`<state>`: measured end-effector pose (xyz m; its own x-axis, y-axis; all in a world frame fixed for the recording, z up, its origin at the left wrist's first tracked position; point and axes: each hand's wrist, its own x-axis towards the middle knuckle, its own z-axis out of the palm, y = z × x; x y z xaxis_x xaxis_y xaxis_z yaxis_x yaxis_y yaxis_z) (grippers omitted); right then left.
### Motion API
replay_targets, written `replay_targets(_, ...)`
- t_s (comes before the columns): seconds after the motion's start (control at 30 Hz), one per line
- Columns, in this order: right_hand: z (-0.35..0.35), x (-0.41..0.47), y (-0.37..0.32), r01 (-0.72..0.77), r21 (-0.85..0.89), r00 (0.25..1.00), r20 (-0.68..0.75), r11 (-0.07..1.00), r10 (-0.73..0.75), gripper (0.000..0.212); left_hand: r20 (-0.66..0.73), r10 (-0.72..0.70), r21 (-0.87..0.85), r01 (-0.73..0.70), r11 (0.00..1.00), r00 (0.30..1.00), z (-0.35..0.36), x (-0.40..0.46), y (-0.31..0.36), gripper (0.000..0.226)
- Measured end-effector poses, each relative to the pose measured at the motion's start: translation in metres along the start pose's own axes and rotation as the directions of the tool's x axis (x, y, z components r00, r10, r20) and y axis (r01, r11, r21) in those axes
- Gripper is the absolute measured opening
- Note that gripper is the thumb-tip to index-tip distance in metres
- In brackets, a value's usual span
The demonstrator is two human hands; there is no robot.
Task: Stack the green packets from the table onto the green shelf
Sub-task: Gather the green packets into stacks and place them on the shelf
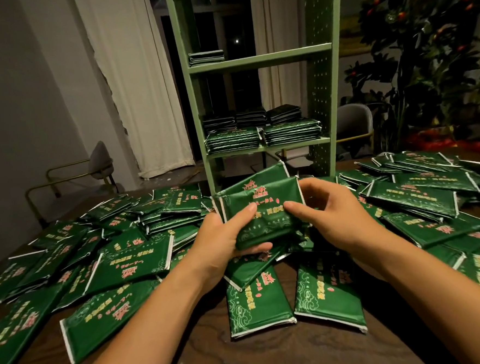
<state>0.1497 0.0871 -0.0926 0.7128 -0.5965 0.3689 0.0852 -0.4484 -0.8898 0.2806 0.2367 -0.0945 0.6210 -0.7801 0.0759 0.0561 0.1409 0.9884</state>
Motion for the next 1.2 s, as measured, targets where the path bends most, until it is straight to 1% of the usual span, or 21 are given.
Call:
replay_targets(0.07,-0.003,0.001,0.002,0.033,-0.091,0.999,-0.012,0.995,-0.034,0.018,-0.018,-0.004,0.007,0.004,1.000,1.000,0.002,0.000,-0.002,0.025)
replay_targets(0.1,-0.005,0.002,0.003,0.057,-0.188,0.997,-0.045,0.981,-0.066,0.017,-0.043,0.003,0.016,-0.002,1.000,0.999,0.003,0.001,-0.003,0.027)
replay_targets(0.17,-0.014,0.004,0.003,0.083,-0.415,0.988,-0.084,0.906,-0.129,0.021,-0.123,0.017,0.049,-0.011,0.999,0.992,0.003,0.003,-0.006,0.030)
replay_targets(0.2,-0.020,0.004,0.003,0.076,-0.502,0.989,-0.068,0.861,-0.128,0.026,-0.165,0.026,0.085,-0.012,0.996,0.986,0.001,0.005,-0.009,0.035)
replay_targets(0.23,-0.025,0.005,0.005,0.057,-0.574,0.995,-0.037,0.817,-0.096,0.032,-0.210,0.035,0.131,-0.007,0.991,0.977,0.001,0.006,-0.011,0.045)
replay_targets(0.3,-0.032,0.007,0.010,0.038,-0.678,0.999,0.036,0.734,-0.019,0.043,-0.282,0.065,0.233,0.003,0.972,0.957,0.000,0.007,-0.012,0.078)
replay_targets(0.33,-0.033,0.007,0.011,0.047,-0.697,0.998,0.067,0.715,0.000,0.046,-0.310,0.083,0.259,0.001,0.966,0.947,-0.003,0.009,-0.014,0.088)
replay_targets(0.37,-0.033,0.006,0.011,0.069,-0.696,0.996,0.091,0.715,-0.007,0.048,-0.332,0.098,0.268,-0.006,0.963,0.938,-0.003,0.009,-0.013,0.090)
replay_targets(0.43,-0.030,0.003,0.007,0.139,-0.658,0.989,0.130,0.740,-0.070,0.051,-0.370,0.111,0.256,-0.014,0.967,0.922,-0.003,0.010,-0.012,0.073)
replay_targets(0.5,-0.021,-0.005,-0.003,0.212,-0.608,0.968,0.241,0.765,-0.077,0.062,-0.407,0.114,0.284,0.007,0.959,0.906,-0.004,0.012,-0.013,0.050)
replay_targets(0.57,-0.008,-0.014,-0.013,0.300,-0.593,0.899,0.439,0.747,-0.012,0.083,-0.433,0.110,0.315,0.036,0.948,0.894,-0.004,0.013,-0.014,0.042)
replay_targets(0.63,0.006,-0.023,-0.020,0.378,-0.624,0.808,0.583,0.684,0.086,0.104,-0.446,0.124,0.350,0.045,0.936,0.887,-0.007,0.014,-0.017,0.043)
replay_targets(0.7,0.009,-0.029,-0.025,0.399,-0.654,0.754,0.633,0.642,0.176,0.117,-0.445,0.124,0.374,0.058,0.926,0.887,-0.011,0.019,-0.021,0.047)
replay_targets(0.77,0.010,-0.032,-0.028,0.410,-0.674,0.730,0.647,0.614,0.222,0.122,-0.450,0.118,0.382,0.071,0.921,0.885,-0.014,0.020,-0.021,0.056)
replay_targets(0.83,0.012,-0.032,-0.026,0.434,-0.682,0.732,0.647,0.588,0.211,0.121,-0.458,0.116,0.401,0.089,0.912,0.881,-0.015,0.020,-0.021,0.058)
replay_targets(0.9,0.015,-0.031,-0.021,0.468,-0.671,0.749,0.647,0.574,0.146,0.113,-0.470,0.128,0.430,0.100,0.897,0.873,-0.016,0.019,-0.020,0.053)
replay_targets(0.93,0.018,-0.031,-0.019,0.483,-0.664,0.757,0.645,0.571,0.109,0.107,-0.476,0.134,0.431,0.098,0.897,0.869,-0.017,0.019,-0.020,0.050)
replay_targets(1.03,0.023,-0.031,-0.017,0.520,-0.646,0.779,0.626,0.559,-0.001,0.084,-0.447,0.080,0.300,0.065,0.952,0.891,-0.016,0.020,-0.018,0.042)
replay_targets(1.1,0.026,-0.031,-0.017,0.550,-0.639,0.785,0.616,0.538,-0.071,0.067,-0.430,0.052,0.287,0.082,0.954,0.901,-0.015,0.019,-0.016,0.043)
replay_targets(1.13,0.028,-0.031,-0.018,0.568,-0.634,0.781,0.616,0.525,-0.100,0.062,-0.428,0.051,0.292,0.084,0.953,0.902,-0.014,0.018,-0.015,0.044)
replay_targets(1.2,0.029,-0.033,-0.018,0.597,-0.614,0.767,0.626,0.516,-0.141,0.058,-0.436,0.057,0.303,0.087,0.949,0.898,-0.014,0.017,-0.015,0.042)
